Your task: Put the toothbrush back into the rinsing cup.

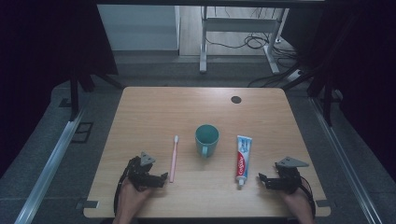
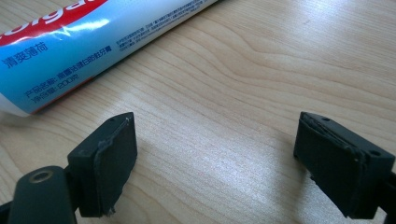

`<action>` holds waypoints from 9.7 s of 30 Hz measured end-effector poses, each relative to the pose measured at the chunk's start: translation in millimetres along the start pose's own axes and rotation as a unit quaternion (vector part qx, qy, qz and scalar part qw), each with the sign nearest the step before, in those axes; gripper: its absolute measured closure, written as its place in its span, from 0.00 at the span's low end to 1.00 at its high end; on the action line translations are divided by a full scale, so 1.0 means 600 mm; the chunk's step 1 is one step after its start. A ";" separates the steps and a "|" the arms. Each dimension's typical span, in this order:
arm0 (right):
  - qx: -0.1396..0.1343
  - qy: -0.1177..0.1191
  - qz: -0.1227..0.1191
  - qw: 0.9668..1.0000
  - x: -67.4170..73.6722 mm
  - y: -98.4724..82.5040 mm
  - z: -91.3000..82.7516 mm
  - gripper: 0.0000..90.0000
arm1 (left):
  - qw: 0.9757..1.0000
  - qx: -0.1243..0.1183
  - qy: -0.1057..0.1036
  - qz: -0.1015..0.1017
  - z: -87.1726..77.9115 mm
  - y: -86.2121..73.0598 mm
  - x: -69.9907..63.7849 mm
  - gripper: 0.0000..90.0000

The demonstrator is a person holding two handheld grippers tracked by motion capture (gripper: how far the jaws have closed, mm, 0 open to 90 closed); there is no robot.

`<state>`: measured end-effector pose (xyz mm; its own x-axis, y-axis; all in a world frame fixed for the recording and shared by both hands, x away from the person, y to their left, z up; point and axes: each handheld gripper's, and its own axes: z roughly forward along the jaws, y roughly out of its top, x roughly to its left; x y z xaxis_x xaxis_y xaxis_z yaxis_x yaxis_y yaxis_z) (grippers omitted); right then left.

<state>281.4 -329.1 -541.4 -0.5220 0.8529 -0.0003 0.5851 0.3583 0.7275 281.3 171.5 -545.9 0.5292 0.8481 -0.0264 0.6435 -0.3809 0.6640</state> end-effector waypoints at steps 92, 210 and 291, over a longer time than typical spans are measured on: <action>0.000 0.001 0.000 1.000 0.000 0.001 0.001 0.14 | 0.997 -0.036 -0.065 0.023 -0.024 0.051 -0.035 0.99; 0.001 0.001 0.000 1.000 0.000 0.001 0.001 0.14 | 0.991 0.130 -0.027 0.013 0.020 0.112 0.014 0.57; 0.001 0.001 0.000 1.000 0.000 0.001 0.001 0.14 | 0.956 0.289 -0.046 0.030 0.080 0.246 0.001 0.87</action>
<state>282.3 -328.6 -541.2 -0.5236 0.8520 0.0012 0.5868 0.3596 0.7255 403.3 98.2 -483.7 0.6032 0.7931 -0.0846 0.7951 -0.5894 0.1430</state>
